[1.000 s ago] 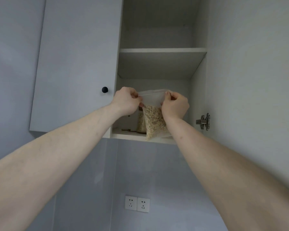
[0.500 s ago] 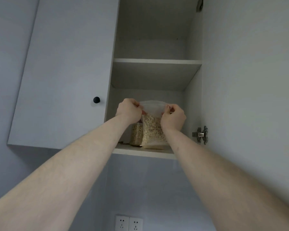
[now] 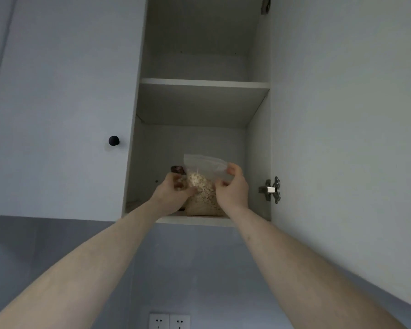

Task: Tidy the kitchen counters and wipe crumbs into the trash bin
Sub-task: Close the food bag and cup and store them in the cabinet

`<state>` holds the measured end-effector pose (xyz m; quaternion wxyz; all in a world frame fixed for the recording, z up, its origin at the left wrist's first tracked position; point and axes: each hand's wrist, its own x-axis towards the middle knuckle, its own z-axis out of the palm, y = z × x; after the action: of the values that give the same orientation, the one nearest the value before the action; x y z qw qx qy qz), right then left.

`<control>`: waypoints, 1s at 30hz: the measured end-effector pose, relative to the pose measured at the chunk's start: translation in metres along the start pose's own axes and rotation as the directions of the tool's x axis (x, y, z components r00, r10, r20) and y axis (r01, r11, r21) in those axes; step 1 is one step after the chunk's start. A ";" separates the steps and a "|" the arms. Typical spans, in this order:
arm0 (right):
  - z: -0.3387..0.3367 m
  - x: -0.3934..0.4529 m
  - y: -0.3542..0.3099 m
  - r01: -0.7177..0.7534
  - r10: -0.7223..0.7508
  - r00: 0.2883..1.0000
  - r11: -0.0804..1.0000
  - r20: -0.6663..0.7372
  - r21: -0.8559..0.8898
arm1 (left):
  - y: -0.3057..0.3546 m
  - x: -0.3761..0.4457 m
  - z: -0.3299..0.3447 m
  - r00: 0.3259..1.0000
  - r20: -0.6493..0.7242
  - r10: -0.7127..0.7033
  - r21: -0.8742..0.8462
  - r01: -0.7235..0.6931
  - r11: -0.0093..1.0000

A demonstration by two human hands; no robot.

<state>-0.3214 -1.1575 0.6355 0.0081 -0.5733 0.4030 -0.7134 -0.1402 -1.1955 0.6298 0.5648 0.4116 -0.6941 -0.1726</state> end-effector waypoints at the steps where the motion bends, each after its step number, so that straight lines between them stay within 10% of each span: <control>1: -0.004 -0.002 0.002 0.006 -0.005 1.000 1.000 0.024 -0.014 | -0.007 -0.003 0.004 1.000 0.025 -0.003 -0.018 0.004 1.000; 12: -0.012 -0.024 0.037 0.339 -0.236 0.916 0.888 0.325 -0.311 | -0.031 -0.031 0.026 0.872 -0.015 0.490 0.443 -0.434 0.785; 30: -0.006 -0.016 0.042 0.274 -0.061 0.898 0.852 0.435 -0.445 | -0.024 -0.028 0.029 0.947 -0.057 0.316 0.508 -0.245 0.826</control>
<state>-0.3402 -1.1749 0.5980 -0.1195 -0.7247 0.5089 -0.4490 -0.1578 -1.1951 0.5862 0.5065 0.4467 -0.7269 0.1249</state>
